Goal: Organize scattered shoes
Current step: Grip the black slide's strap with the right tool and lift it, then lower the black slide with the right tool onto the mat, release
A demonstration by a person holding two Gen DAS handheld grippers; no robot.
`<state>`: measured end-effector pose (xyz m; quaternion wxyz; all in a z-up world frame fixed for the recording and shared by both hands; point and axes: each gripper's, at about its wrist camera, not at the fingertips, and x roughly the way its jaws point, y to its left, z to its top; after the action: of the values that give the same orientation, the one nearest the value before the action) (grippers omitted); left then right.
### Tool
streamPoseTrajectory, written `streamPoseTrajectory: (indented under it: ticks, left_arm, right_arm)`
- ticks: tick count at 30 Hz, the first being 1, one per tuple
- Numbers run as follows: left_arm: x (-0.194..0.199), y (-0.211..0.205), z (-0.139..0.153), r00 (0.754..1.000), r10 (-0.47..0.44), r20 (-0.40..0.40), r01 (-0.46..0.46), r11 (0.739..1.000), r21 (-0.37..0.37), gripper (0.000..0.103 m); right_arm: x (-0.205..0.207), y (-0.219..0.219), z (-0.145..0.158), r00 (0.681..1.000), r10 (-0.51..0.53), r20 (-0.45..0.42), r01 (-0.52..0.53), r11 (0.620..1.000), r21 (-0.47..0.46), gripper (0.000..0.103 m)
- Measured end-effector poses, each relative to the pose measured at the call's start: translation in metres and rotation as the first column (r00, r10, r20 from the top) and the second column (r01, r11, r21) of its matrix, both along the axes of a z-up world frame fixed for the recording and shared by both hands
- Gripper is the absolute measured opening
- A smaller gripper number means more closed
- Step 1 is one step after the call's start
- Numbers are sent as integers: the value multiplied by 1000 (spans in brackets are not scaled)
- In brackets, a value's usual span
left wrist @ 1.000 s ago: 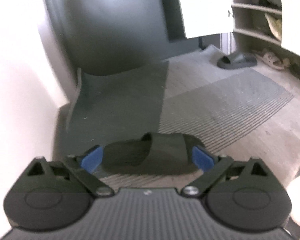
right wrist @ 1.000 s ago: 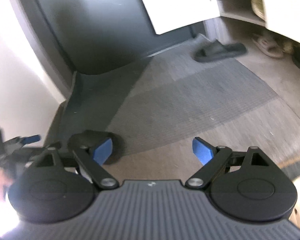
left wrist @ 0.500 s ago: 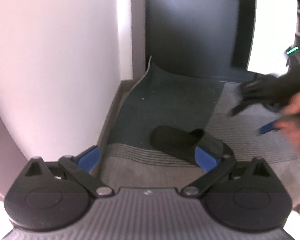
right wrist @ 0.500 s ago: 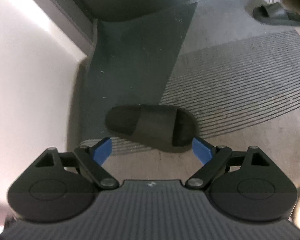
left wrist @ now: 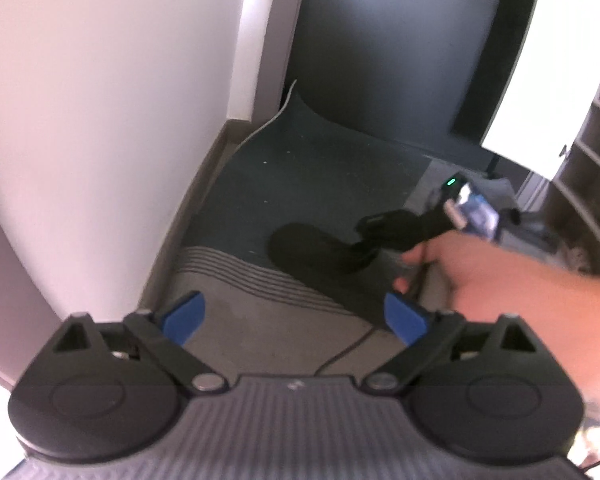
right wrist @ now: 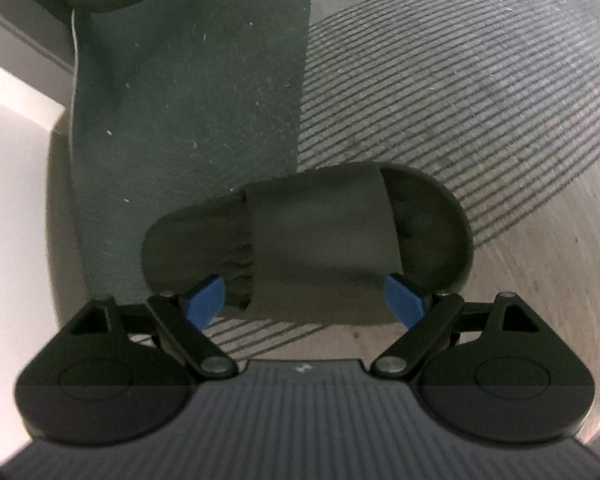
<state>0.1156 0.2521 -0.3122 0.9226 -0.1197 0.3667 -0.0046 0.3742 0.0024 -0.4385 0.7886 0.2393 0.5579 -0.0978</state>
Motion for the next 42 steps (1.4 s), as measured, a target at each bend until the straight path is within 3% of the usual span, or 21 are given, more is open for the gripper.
streamPoseTrajectory:
  ticks: [4,6,13,15,16,17,19,20,22,24,26,30,31,32,33,34,35,38,39,42]
  left_arm:
    - [-2,-1,3,1000,3,3,-3,1000,-21,98]
    - [-1,-3,2,1000,5,-1,-5,1000,-24,98]
    - [7,2,-3,999,45,-19,-46,997,-56,98]
    - [8,4,-3,999,50,-15,-51,997,-60,98]
    - [8,5,-4,999,53,-13,-54,997,-62,98]
    - [9,6,-4,998,55,-12,-56,996,-62,98]
    - [9,7,-4,998,60,-11,-61,996,-61,98]
    - [10,8,-5,998,62,-13,-63,996,-63,98]
    - [12,9,-7,997,69,-20,-70,995,-75,98]
    - [14,9,-9,997,70,-29,-73,994,-85,98]
    - [16,7,-12,997,63,-39,-67,994,-89,98]
    - [18,4,-13,998,53,-39,-55,996,-73,98]
    - [19,4,-13,998,52,-39,-55,996,-71,98]
    - [19,5,-14,998,54,-41,-57,996,-73,98]
    - [19,5,-14,997,57,-44,-60,995,-76,98]
    - [20,6,-15,997,59,-49,-63,995,-82,98]
    - [21,6,-16,997,61,-54,-65,994,-89,98]
    - [22,6,-18,997,56,-59,-61,993,-96,97]
    - [21,5,-18,997,51,-57,-56,995,-87,97]
    - [21,3,-18,997,49,-54,-53,996,-72,97]
  right_arm:
    - [4,7,-5,998,61,2,-61,997,-52,92]
    - [4,4,-3,995,92,35,-90,994,-58,74]
    - [0,-17,7,958,236,161,-235,972,-27,46]
    - [2,-21,13,924,323,202,-324,945,-29,31]
    - [5,-20,16,896,389,214,-390,920,-41,5]
    - [7,-18,19,862,454,225,-454,889,-55,4]
    - [9,-17,24,814,535,226,-522,845,-120,4]
    - [10,-20,26,777,596,204,-560,802,-209,4]
    - [12,-32,26,798,568,201,-527,820,-225,4]
    - [17,-57,19,885,420,202,-420,906,-40,5]
    - [18,-66,15,918,339,206,-357,932,60,6]
    - [15,-57,19,930,292,223,-314,947,66,10]
    - [14,-57,19,933,272,234,-297,952,77,14]
    - [13,-55,19,935,265,237,-291,953,81,35]
    - [12,-51,17,945,226,234,-255,962,100,70]
    - [12,-47,16,948,225,224,-248,966,79,86]
    - [10,-41,17,942,243,232,-258,965,37,92]
    - [8,-27,14,913,320,254,-308,948,-84,91]
    - [7,-16,8,903,361,231,-328,929,-172,91]
    - [12,-6,-11,931,342,126,-303,918,-258,91]
